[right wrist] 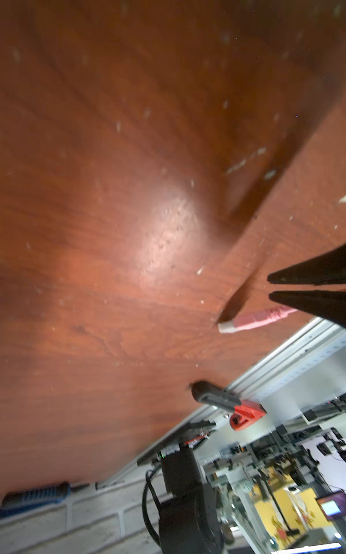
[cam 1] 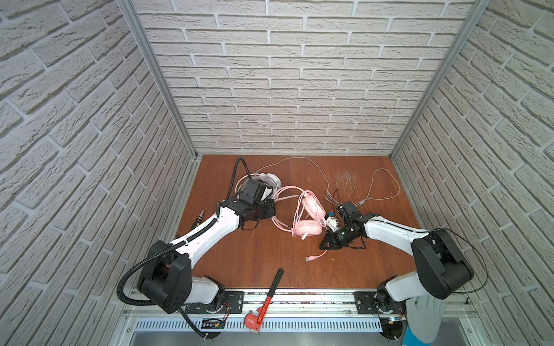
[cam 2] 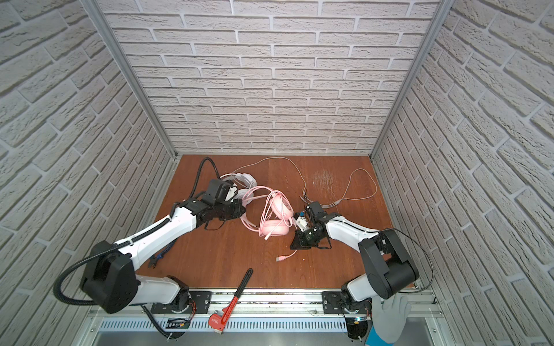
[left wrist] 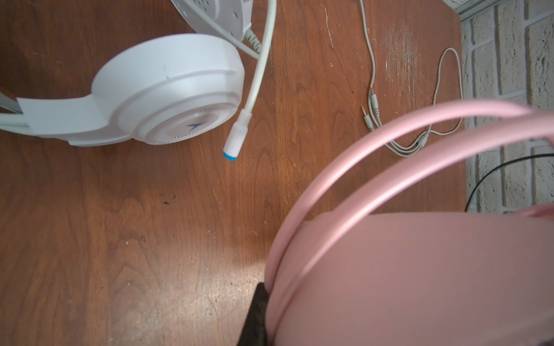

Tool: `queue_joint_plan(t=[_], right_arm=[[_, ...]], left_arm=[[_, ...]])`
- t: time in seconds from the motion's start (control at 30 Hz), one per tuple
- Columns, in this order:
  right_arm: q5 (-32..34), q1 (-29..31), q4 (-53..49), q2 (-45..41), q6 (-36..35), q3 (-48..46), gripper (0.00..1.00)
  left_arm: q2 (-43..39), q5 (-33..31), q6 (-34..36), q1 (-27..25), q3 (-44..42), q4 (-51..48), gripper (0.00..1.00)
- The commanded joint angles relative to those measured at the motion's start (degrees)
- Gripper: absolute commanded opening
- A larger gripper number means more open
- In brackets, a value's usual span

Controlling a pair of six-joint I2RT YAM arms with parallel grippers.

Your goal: Wrap the headphones

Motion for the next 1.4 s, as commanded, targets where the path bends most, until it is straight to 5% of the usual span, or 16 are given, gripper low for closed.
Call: queue_joint_plan(t=[0.0, 0.43, 0.97, 1.37], right_arm=[[7.28, -0.12, -3.55, 1.53, -1.31, 2.92, 0.12], [12.96, 1.19, -3.52, 6.62, -1.47, 4.54, 0.16], [25.4, 8.91, -4.2, 1.87, 5.8, 0.96, 0.32], [28.24, 13.51, -3.94, -4.04, 13.14, -1.0, 0.41]], left_arm=[[-1.22, 1.66, -2.33, 0.64, 0.04, 5.4, 0.0], [1.78, 2.25, -4.6, 0.63, -1.97, 9.0, 0.0], [3.72, 1.86, -6.86, 0.64, -3.67, 11.42, 0.0], [4.35, 2.11, -7.16, 0.91, -4.48, 12.49, 0.0]])
